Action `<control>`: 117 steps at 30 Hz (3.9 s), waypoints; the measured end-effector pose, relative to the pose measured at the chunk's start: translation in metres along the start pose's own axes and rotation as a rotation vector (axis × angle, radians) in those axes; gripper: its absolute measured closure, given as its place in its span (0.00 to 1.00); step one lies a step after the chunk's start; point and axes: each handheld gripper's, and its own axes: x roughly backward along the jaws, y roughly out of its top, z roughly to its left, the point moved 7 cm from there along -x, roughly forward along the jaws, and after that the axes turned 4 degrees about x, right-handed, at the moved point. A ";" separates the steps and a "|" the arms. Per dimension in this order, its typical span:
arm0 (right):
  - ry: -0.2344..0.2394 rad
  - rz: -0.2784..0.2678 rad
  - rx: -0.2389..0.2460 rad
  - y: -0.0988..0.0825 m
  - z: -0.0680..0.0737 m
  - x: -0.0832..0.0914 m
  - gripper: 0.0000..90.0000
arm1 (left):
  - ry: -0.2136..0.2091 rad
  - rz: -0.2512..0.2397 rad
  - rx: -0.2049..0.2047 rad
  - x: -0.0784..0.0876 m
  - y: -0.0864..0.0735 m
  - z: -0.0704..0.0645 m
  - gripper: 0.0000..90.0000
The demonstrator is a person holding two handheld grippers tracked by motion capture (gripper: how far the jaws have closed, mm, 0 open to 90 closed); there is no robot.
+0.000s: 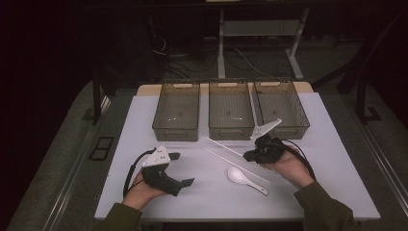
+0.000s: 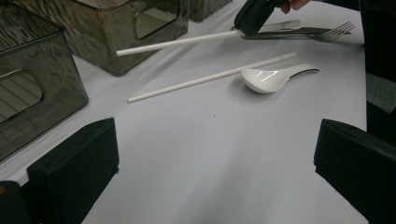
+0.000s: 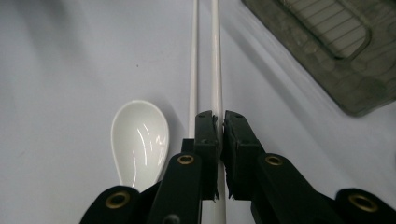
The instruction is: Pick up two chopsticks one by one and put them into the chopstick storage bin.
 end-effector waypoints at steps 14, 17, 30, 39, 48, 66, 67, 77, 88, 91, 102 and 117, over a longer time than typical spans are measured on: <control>0.000 -0.051 -0.019 0.022 -0.001 0.008 0.94 | -0.001 -0.003 -0.001 0.000 0.000 0.001 0.00; 0.000 -0.061 -0.021 0.030 0.001 0.009 0.94 | -0.002 -0.006 -0.002 0.000 0.000 0.001 0.00; -0.018 -0.082 -0.026 0.063 -0.002 0.015 0.94 | -0.001 -0.016 0.004 0.001 0.002 0.002 0.00; -0.038 -0.092 -0.036 0.091 -0.006 0.010 0.94 | -0.003 -0.021 0.004 0.001 0.002 0.000 0.00; -0.066 -0.086 -0.075 0.116 -0.014 -0.002 0.94 | -0.004 -0.019 -0.001 0.001 0.002 0.000 0.00; -0.092 -0.044 -0.125 0.161 -0.024 -0.039 0.94 | -0.004 -0.012 -0.012 0.001 0.002 0.001 0.00; -0.092 -0.041 -0.129 0.166 -0.025 -0.044 0.93 | -0.004 -0.013 -0.012 0.001 0.002 0.000 0.00; -0.100 -0.025 -0.145 0.190 -0.029 -0.067 0.93 | -0.014 -0.023 -0.006 0.000 0.003 0.000 0.00; -0.101 -0.003 -0.164 0.206 -0.031 -0.091 0.93 | -0.017 -0.028 -0.008 0.001 0.004 0.000 0.00; -0.105 0.000 -0.170 0.209 -0.032 -0.096 0.93 | -0.018 -0.030 -0.001 0.001 0.004 -0.001 0.00; -0.103 0.011 -0.186 0.220 -0.034 -0.114 0.93 | -0.021 -0.034 0.000 0.001 0.005 -0.002 0.00; -0.122 0.033 -0.210 0.232 -0.040 -0.132 0.93 | -0.024 -0.024 -0.010 0.000 0.004 -0.002 0.00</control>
